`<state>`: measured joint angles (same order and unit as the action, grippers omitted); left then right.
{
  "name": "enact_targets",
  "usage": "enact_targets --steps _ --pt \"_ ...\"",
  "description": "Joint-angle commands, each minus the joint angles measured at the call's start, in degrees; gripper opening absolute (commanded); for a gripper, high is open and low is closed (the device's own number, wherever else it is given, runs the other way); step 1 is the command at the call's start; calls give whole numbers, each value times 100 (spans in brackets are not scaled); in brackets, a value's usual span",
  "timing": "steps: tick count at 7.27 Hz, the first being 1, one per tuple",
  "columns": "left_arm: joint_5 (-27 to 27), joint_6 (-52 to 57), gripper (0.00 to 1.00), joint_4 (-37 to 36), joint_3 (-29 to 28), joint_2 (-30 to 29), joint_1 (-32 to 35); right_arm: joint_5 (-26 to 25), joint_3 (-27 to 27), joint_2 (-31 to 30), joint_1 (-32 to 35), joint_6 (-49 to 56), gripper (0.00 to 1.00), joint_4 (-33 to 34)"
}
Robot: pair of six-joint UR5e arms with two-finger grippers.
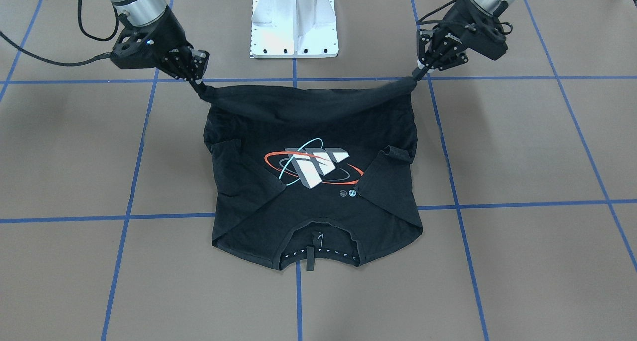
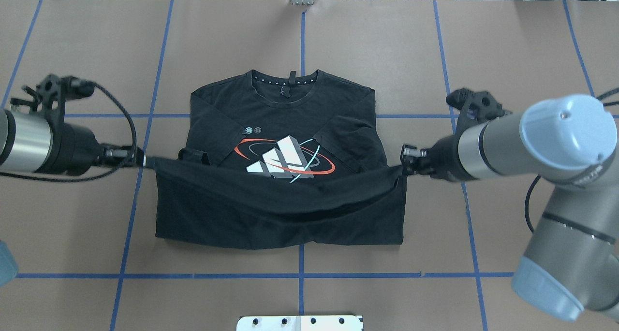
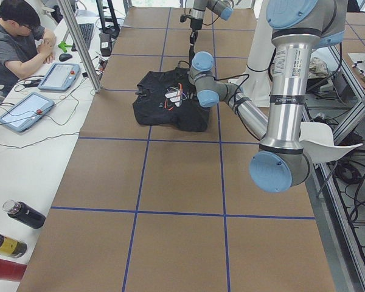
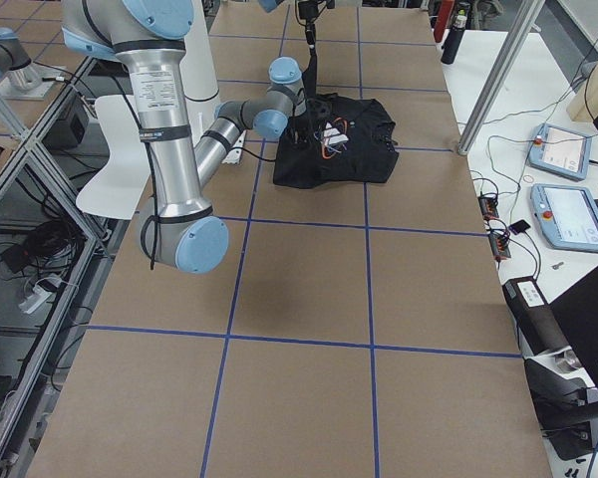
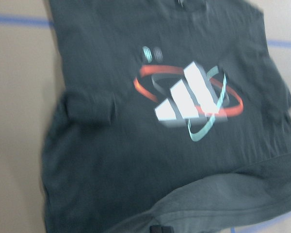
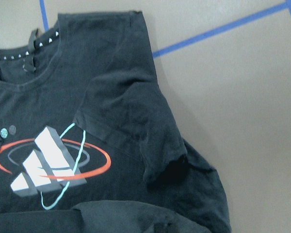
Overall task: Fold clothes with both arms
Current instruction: 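Lift the hem with both grippers and fold it toward the collar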
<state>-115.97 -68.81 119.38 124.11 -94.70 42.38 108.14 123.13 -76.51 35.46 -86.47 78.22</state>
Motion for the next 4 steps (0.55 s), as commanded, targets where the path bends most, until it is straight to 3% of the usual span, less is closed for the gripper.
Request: enact_targets --steps 1,4 --pt "522 0 0 -231 -132 -337 191 -30 -568 529 443 52 0 9" --pt "532 69 0 -231 -1060 -1170 621 -109 -1158 1023 733 60 0 0"
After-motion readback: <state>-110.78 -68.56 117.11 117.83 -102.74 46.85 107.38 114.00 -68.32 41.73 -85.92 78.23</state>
